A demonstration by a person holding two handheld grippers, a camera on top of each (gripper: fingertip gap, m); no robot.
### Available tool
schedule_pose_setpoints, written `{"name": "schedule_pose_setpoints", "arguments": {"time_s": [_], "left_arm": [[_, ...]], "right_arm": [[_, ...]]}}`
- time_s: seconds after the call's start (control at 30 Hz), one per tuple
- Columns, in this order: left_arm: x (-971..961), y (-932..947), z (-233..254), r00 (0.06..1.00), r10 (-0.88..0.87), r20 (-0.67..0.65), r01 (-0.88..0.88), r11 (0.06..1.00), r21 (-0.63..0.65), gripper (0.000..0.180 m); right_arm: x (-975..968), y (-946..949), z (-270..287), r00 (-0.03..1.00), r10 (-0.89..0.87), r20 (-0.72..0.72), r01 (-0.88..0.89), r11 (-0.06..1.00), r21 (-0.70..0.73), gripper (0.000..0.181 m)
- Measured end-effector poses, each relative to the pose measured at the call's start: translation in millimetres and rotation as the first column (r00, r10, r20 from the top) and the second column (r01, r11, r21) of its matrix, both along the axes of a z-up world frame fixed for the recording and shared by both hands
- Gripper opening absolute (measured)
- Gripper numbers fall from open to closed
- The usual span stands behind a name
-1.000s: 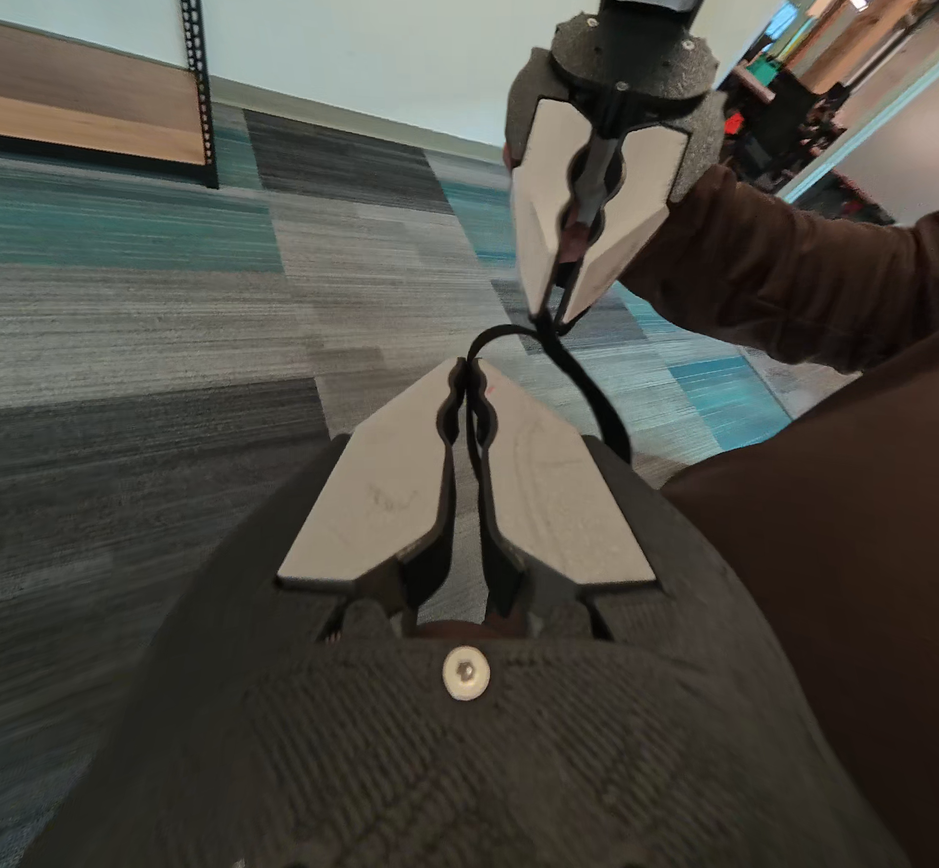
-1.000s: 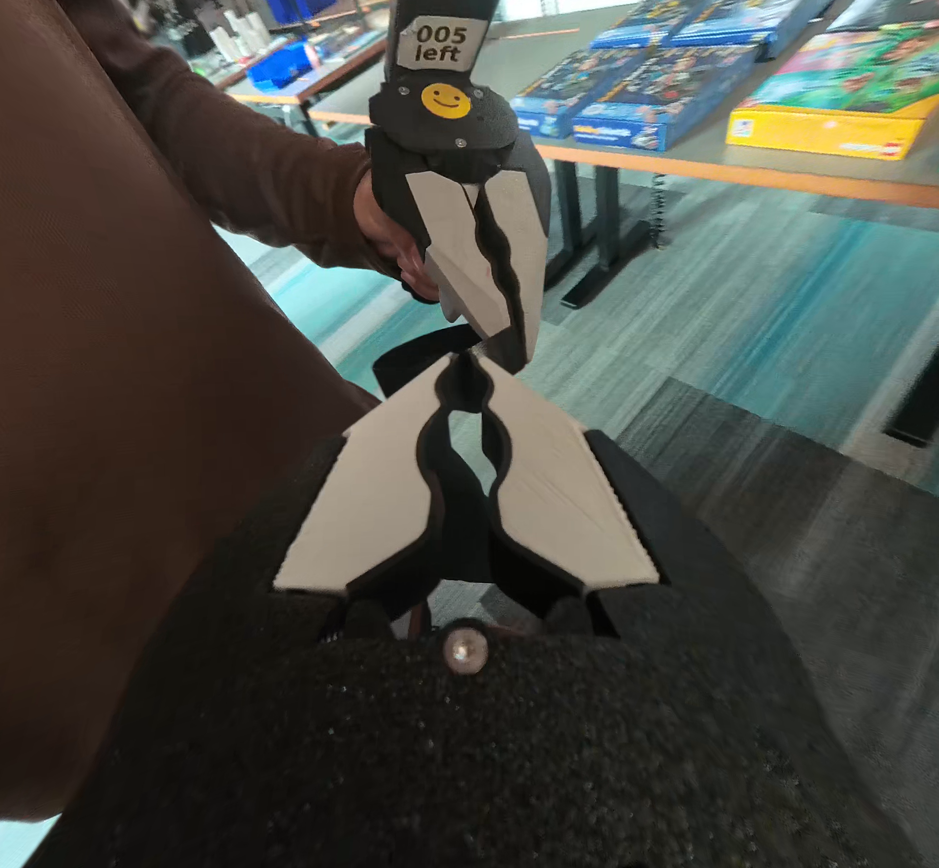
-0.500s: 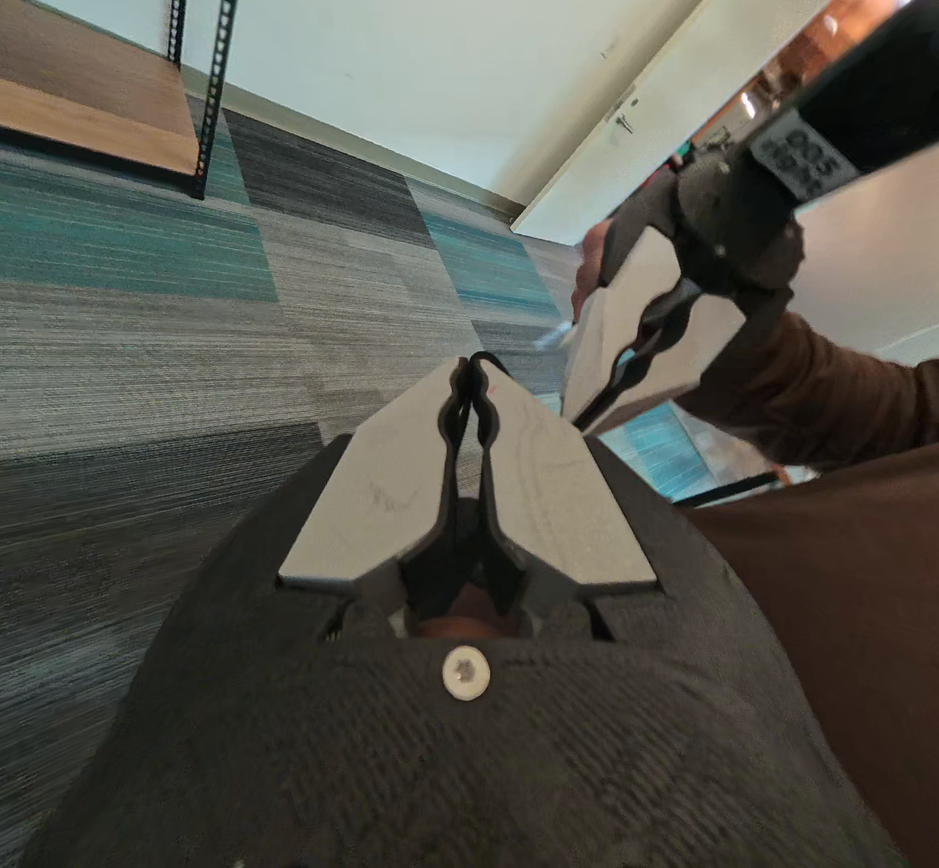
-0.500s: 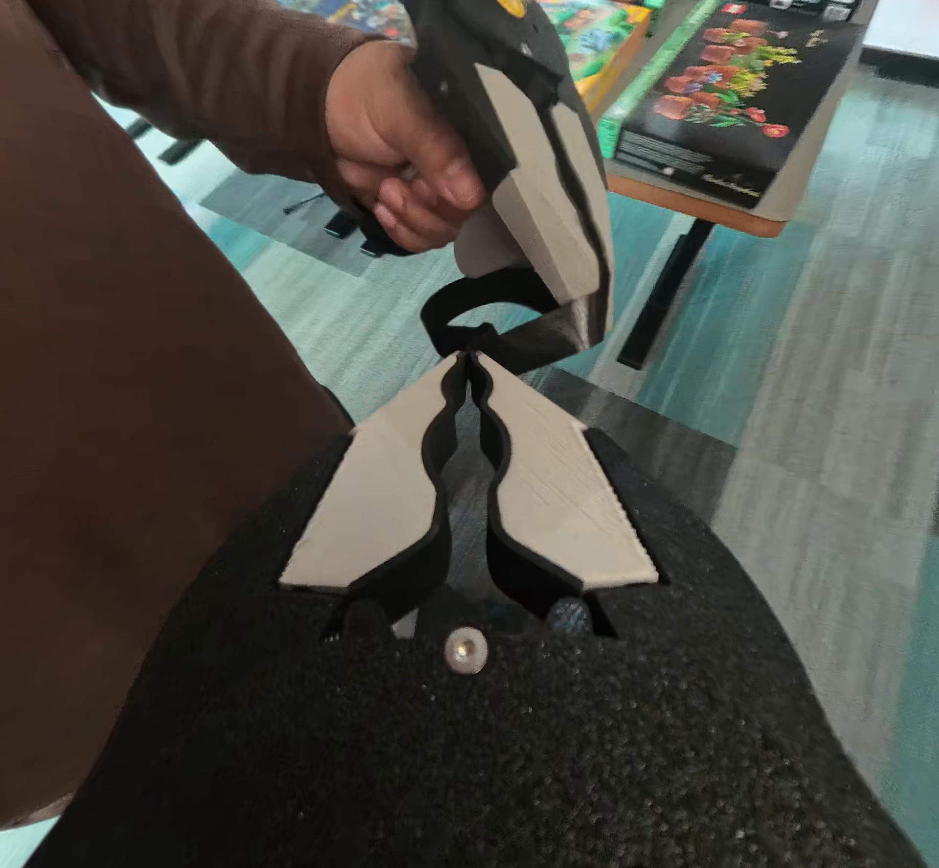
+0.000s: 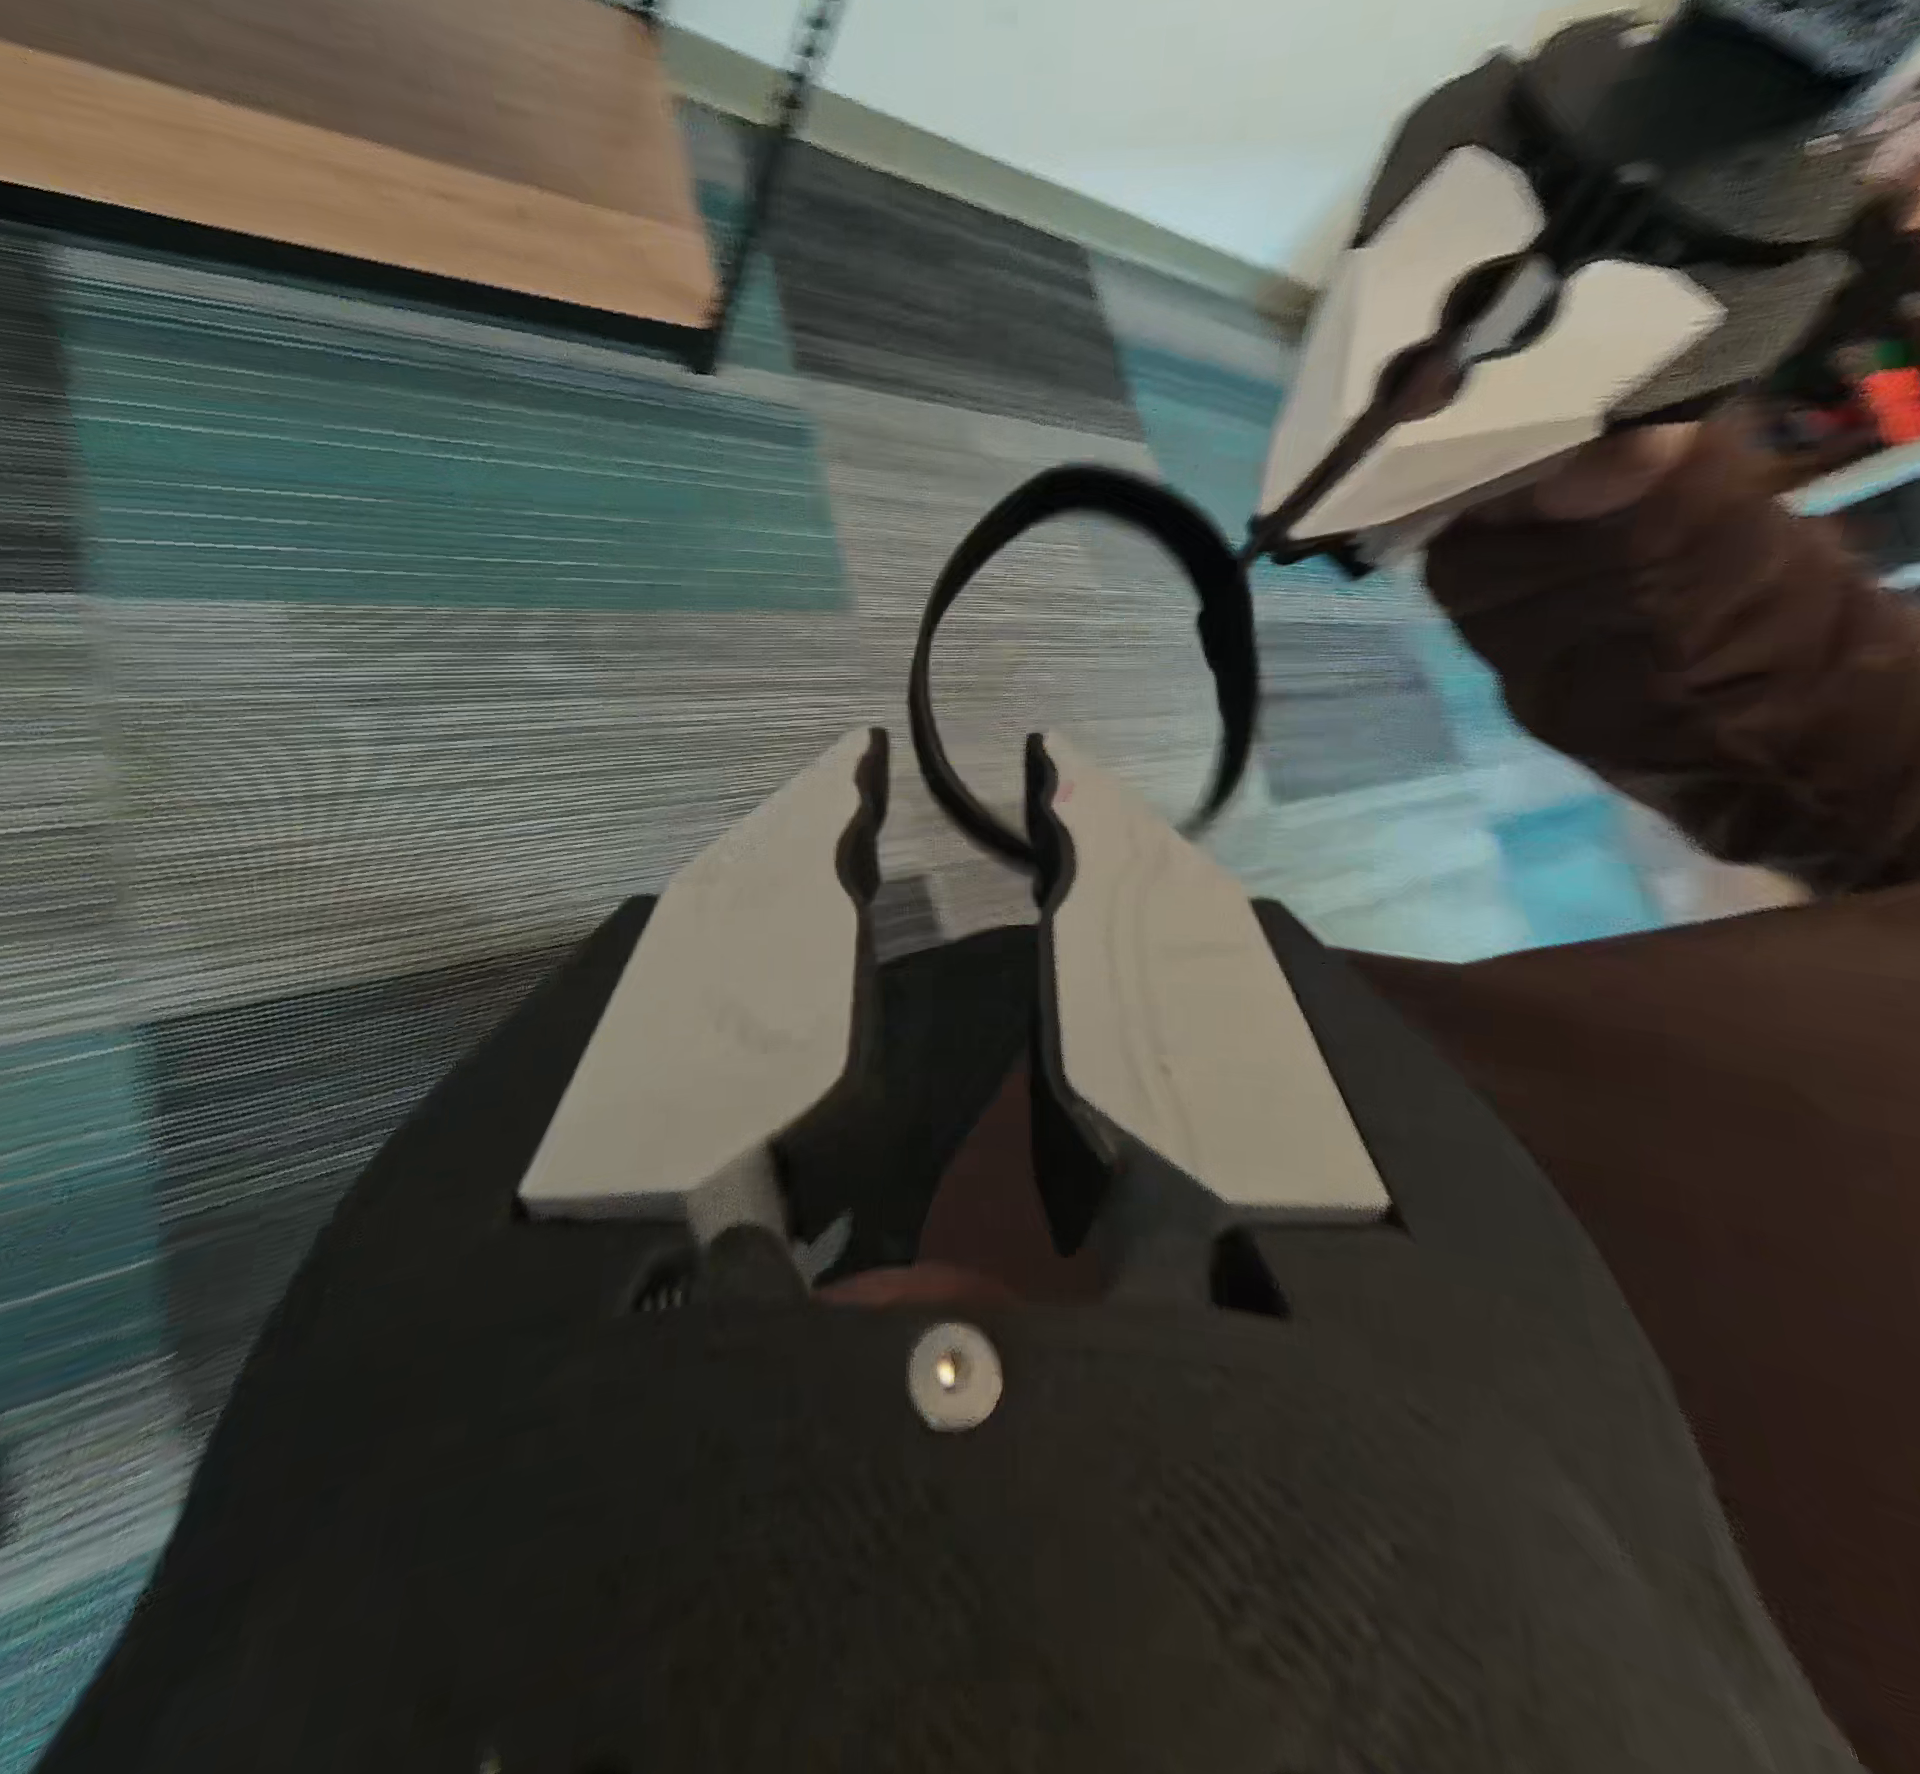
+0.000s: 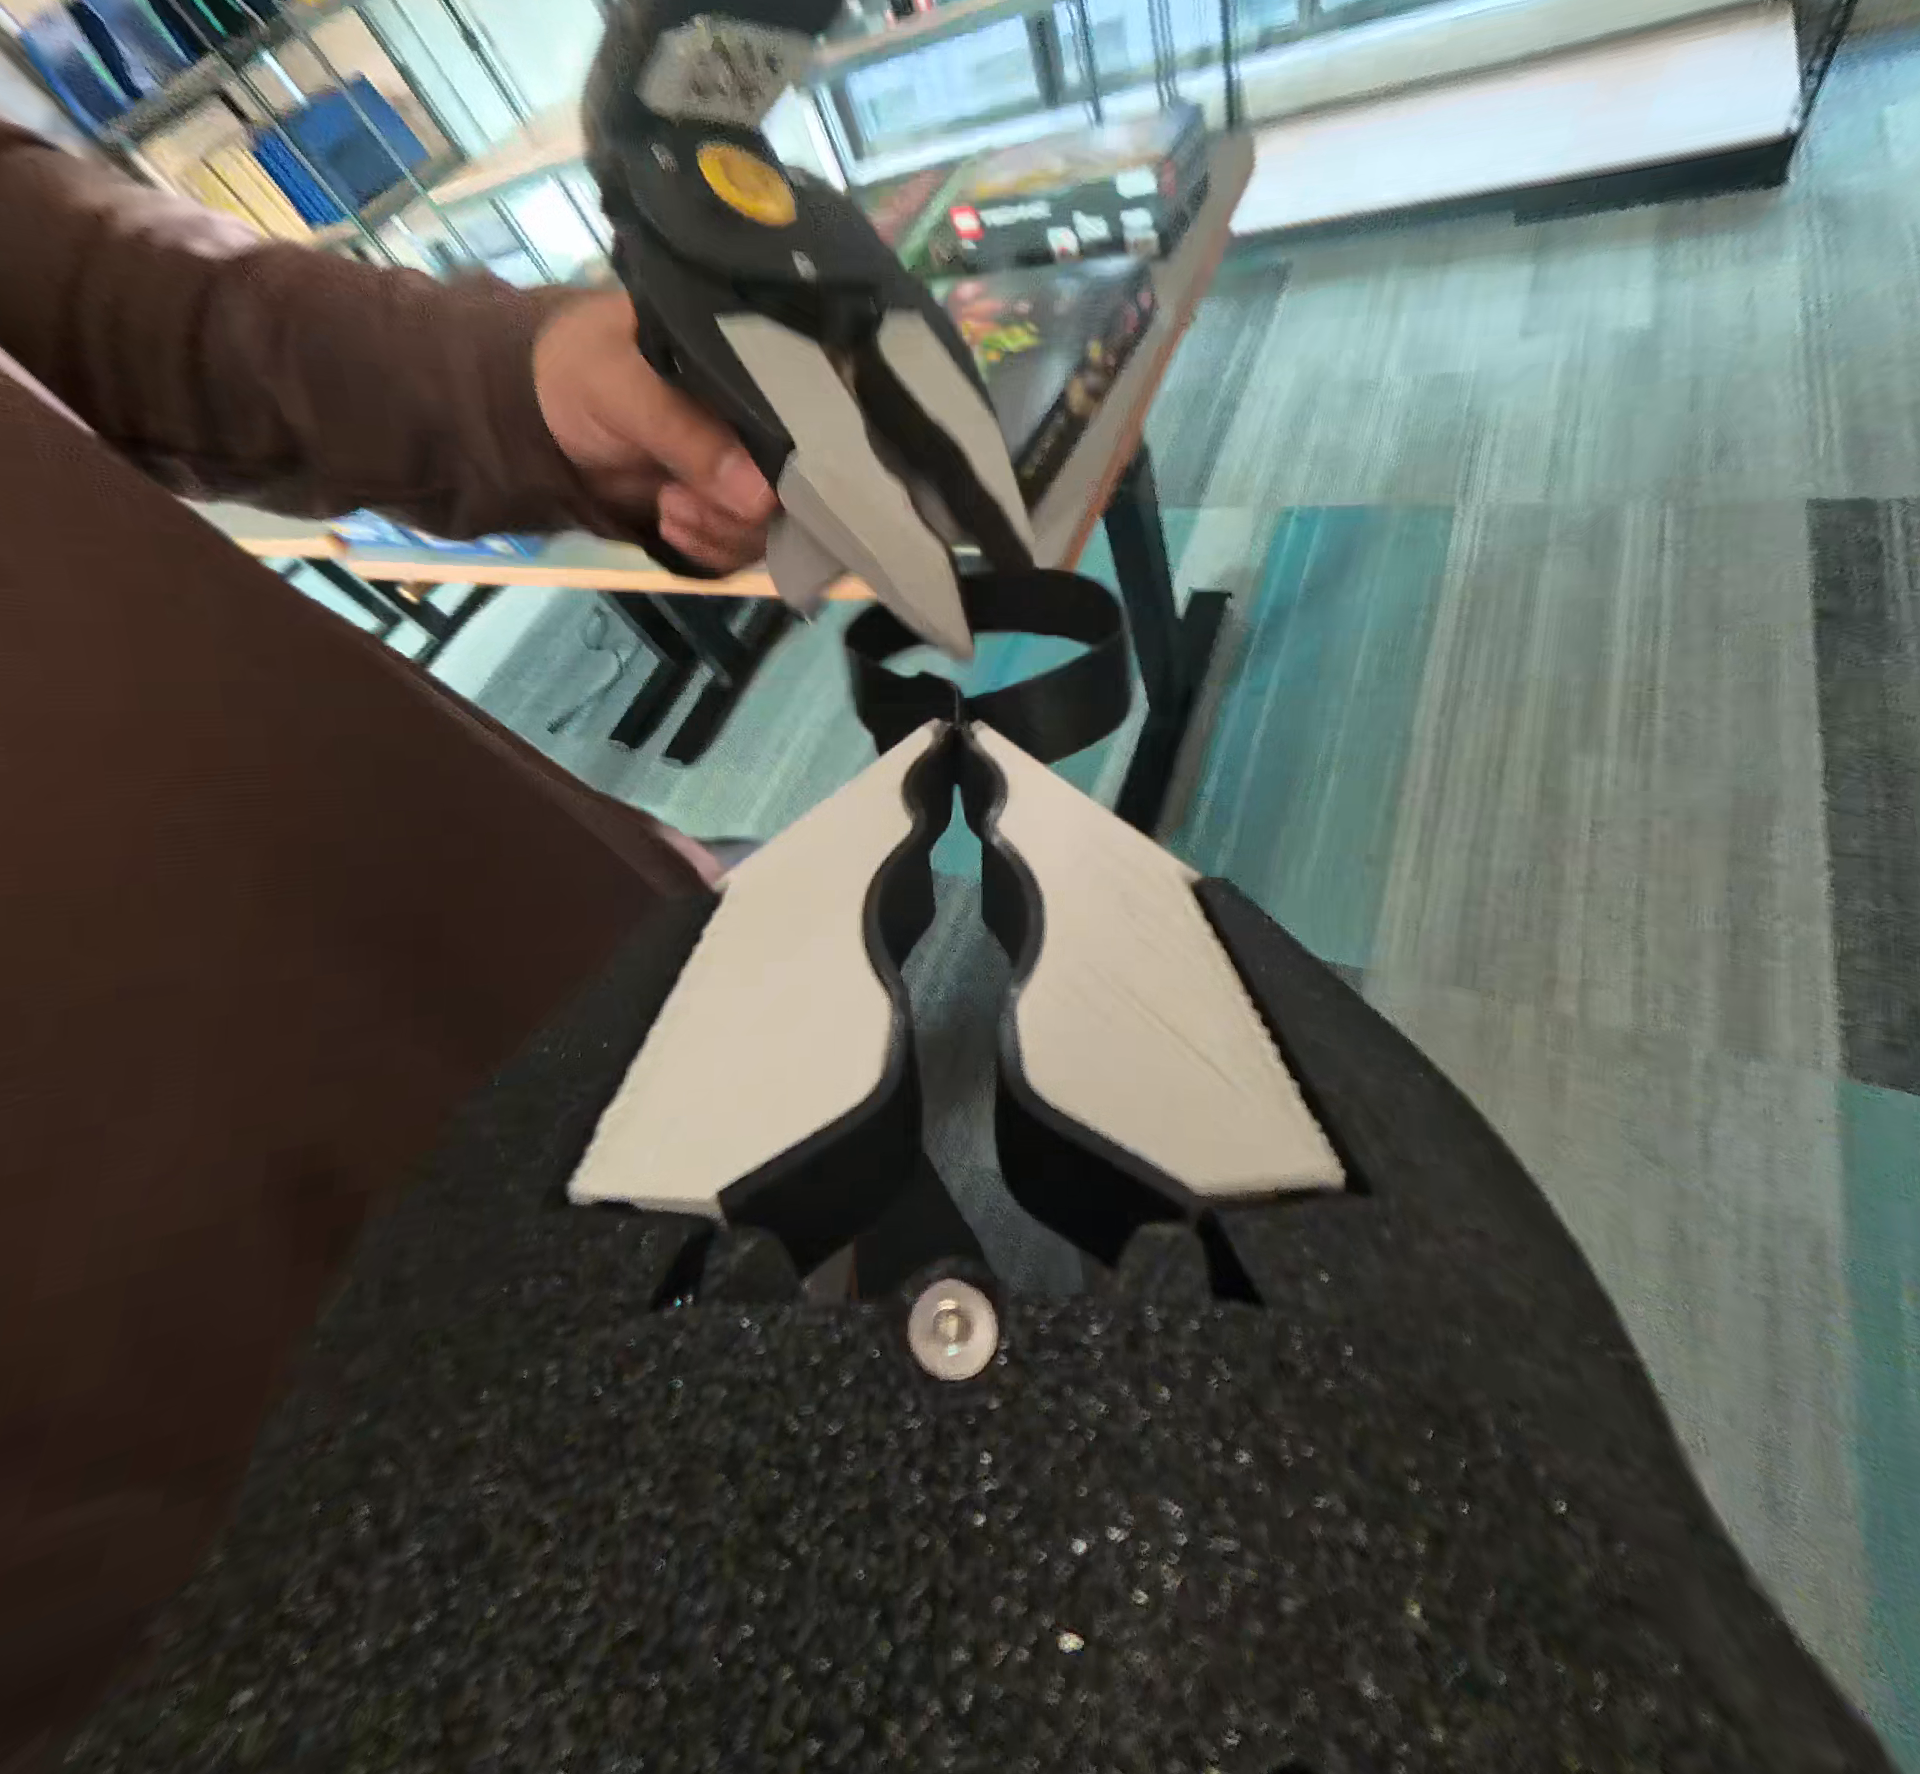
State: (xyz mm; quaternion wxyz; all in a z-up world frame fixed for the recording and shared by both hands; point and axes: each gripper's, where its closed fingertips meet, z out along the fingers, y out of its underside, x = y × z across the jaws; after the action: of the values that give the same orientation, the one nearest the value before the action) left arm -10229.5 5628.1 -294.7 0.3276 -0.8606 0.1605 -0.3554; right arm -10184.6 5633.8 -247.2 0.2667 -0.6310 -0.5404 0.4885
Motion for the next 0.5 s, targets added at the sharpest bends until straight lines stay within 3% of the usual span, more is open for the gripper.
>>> {"name": "schedule_pose_setpoints", "arguments": {"time_s": [0.13, 0.27, 0.4, 0.5], "left_arm": [[-48.9, 72.7, 26.0, 0.994, 0.057, -0.091, -0.053, 0.997, 0.047, 0.034], [-44.4, 117.3, 38.6, 0.982, -0.127, -0.139, 0.139, 0.987, 0.08, 0.044], [-79.5, 178.6, 33.6, 0.914, -0.219, -0.342, 0.305, 0.926, 0.223, 0.037], [-117.3, 209.1, 30.9, 0.869, -0.347, -0.352, 0.445, 0.86, 0.249, 0.033]], "right_arm": [[-25.3, 80.3, 5.1, 0.999, -0.019, 0.051, 0.02, 0.999, -0.028, 0.0], [-65.7, 138.0, 2.8, 0.996, 0.02, 0.082, -0.014, 0.998, -0.065, 0.0], [-114.9, 188.9, 3.9, 0.988, 0.117, 0.104, -0.105, 0.988, -0.112, 0.0], [-159.0, 228.3, 8.0, 0.976, 0.175, 0.128, -0.159, 0.979, -0.127, 0.0]]}}
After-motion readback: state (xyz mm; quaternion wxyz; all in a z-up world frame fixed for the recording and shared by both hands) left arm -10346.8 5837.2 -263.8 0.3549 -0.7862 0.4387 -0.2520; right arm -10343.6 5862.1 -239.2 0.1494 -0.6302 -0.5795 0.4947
